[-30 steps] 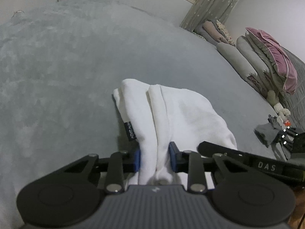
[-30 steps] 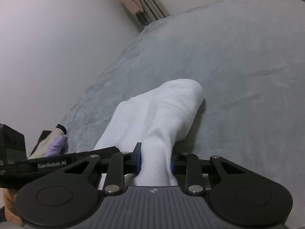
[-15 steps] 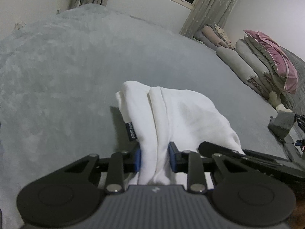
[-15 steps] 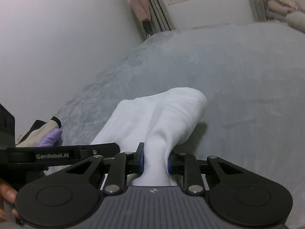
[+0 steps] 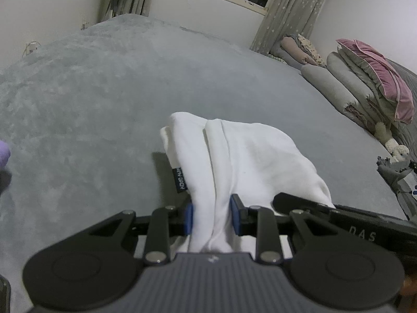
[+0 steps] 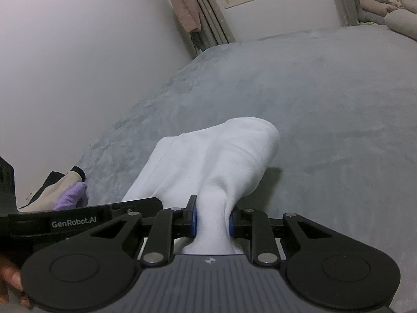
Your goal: Fold clothes
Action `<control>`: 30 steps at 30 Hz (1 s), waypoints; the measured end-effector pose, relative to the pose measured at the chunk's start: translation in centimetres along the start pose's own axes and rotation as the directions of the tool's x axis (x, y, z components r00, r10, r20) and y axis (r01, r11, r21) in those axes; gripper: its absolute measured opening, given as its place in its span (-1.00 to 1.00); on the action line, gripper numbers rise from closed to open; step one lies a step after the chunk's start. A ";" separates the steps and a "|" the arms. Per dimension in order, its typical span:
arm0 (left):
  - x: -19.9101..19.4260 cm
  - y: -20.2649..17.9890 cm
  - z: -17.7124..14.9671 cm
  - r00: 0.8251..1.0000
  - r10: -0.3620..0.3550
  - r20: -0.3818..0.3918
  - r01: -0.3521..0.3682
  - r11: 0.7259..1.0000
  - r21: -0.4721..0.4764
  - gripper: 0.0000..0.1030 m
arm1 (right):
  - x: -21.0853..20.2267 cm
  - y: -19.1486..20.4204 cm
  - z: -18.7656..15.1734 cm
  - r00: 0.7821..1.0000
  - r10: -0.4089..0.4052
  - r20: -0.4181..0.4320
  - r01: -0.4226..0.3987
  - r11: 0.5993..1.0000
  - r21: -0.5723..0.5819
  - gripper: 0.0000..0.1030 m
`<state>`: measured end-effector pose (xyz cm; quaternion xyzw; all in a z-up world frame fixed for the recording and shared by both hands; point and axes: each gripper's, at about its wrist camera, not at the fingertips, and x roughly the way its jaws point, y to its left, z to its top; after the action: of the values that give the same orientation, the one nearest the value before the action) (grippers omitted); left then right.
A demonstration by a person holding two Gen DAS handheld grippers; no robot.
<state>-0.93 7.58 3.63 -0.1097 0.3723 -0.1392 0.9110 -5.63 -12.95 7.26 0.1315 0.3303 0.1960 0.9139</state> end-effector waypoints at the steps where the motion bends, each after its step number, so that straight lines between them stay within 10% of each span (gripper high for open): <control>1: 0.0 -0.1 0.0 1.000 0.001 0.003 -0.001 1.000 0.003 -0.51 | 0.0 0.0 0.0 1.000 0.001 0.001 -0.001 1.000 0.001 -0.59; 30: -1.3 -2.0 0.7 0.999 0.018 0.040 -0.020 0.999 0.043 -0.54 | -1.2 0.0 1.2 0.999 0.009 0.043 -0.010 1.000 0.012 -0.60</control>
<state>-1.70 6.17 5.57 -0.0889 0.3521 -0.1365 0.9217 -5.70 -13.60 8.88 0.1426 0.3112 0.1955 0.9190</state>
